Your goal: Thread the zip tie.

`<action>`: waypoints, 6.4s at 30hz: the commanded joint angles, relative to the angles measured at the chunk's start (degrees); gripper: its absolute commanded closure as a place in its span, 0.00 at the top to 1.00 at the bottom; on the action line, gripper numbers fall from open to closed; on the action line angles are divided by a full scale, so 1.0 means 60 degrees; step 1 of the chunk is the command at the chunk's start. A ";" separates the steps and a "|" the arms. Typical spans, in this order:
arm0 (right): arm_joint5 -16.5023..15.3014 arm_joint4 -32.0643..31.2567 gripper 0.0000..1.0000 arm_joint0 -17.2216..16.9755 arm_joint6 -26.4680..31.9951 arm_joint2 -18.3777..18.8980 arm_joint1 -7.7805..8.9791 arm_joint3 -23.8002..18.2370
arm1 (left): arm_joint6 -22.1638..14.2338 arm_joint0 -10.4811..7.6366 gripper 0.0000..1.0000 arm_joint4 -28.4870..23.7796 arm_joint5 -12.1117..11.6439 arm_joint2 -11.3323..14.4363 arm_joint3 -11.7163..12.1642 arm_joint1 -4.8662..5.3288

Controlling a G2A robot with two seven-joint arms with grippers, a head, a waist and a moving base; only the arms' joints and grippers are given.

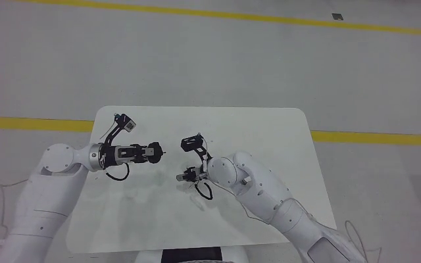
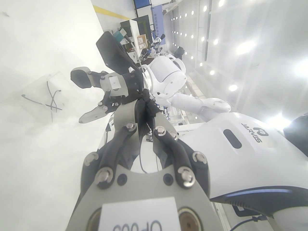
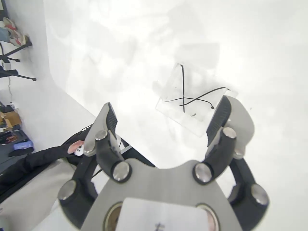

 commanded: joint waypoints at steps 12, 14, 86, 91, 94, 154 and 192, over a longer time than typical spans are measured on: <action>0.0226 -0.1035 0.40 0.0198 0.0453 -0.0484 -0.0226 0.0035 | 0.0000 0.0000 0.00 0.0000 0.0000 0.0000 0.0000 0.0000; 0.0226 -0.1150 0.35 0.0172 0.0453 -0.0434 -0.0248 0.0056 | 0.0000 0.0000 0.00 0.0000 0.0000 0.0000 0.0000 0.0000; -0.0044 -0.3939 0.20 0.0682 0.1588 -0.1448 -0.1942 0.2767 | 0.0000 0.0000 0.00 0.0000 0.0000 0.0000 0.0000 0.0000; -0.0292 -0.3996 0.21 0.0626 0.1613 -0.1410 -0.2007 0.2721 | 0.0000 0.0000 0.00 0.0000 0.0000 0.0000 0.0000 0.0000; -0.0540 -0.4060 0.22 0.0584 0.1606 -0.1421 -0.2036 0.2688 | 0.0000 0.0000 0.00 0.0000 0.0000 0.0000 0.0000 0.0000; -0.1216 -0.5665 0.27 -0.0049 0.1729 -0.0749 -0.2604 0.3012 | 0.0000 0.0000 0.00 0.0000 0.0000 0.0000 0.0000 0.0000; -0.1221 -0.6899 0.20 -0.0472 0.1972 -0.0347 -0.2989 0.2948 | 0.0000 0.0000 0.00 0.0000 0.0000 0.0000 0.0000 0.0000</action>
